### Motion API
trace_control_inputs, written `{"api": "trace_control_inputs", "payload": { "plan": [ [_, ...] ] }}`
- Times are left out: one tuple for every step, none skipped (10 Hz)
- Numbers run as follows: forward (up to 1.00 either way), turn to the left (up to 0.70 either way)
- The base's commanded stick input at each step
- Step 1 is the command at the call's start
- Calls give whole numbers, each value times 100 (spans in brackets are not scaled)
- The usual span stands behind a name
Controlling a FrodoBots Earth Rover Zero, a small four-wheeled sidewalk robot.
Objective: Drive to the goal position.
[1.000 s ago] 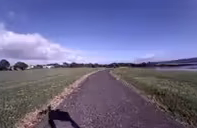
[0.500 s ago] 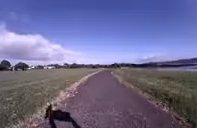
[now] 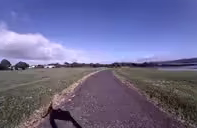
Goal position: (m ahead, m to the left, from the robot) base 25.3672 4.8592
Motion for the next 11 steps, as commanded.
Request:
{"api": "trace_control_inputs", "payload": {
  "plan": [
    [70,0],
    [70,0],
    [70,0],
    [70,0],
    [70,0],
    [70,0],
    [70,-2],
    [70,-8],
    [70,-12],
    [70,-13],
    [70,0]
  ]
}}
